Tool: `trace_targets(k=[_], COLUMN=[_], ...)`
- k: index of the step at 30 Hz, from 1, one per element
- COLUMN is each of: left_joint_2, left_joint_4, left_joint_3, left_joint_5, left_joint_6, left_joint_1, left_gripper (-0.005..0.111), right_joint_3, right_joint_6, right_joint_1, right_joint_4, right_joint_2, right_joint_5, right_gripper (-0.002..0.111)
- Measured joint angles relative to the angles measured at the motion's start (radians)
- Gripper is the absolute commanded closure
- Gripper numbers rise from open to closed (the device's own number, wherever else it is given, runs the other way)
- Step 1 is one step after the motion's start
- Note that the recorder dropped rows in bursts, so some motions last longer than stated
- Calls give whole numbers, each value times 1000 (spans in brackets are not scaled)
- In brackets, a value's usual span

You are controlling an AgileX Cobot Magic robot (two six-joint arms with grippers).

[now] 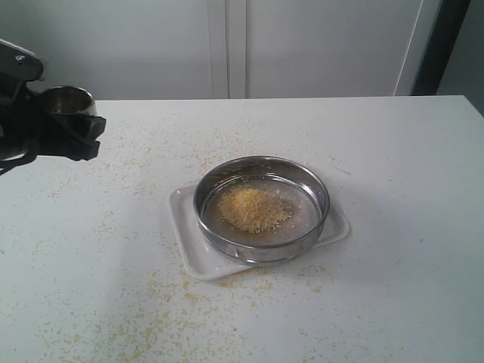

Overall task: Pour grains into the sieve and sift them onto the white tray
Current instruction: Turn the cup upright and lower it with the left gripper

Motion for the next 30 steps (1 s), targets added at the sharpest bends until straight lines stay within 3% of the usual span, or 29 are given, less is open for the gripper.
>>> trace_targets(k=[5,18,30], left_joint_2=[5,124,260], left_joint_4=[-91,-108,-105], left_joint_3=[61,177,181], left_joint_5=[-148,-433,-529], left_joint_6=[0,-38,-41], left_joint_1=[35,36,36], left_gripper=[107,107,107], right_joint_3=[0,0,0], right_joint_6=[0,-30,-30], right_joint_1=[0,0,0], right_joint_4=[0,-7,-7], right_joint_2=[0,0,0], right_joint_5=[0,0,0], right_gripper=[108,108,108])
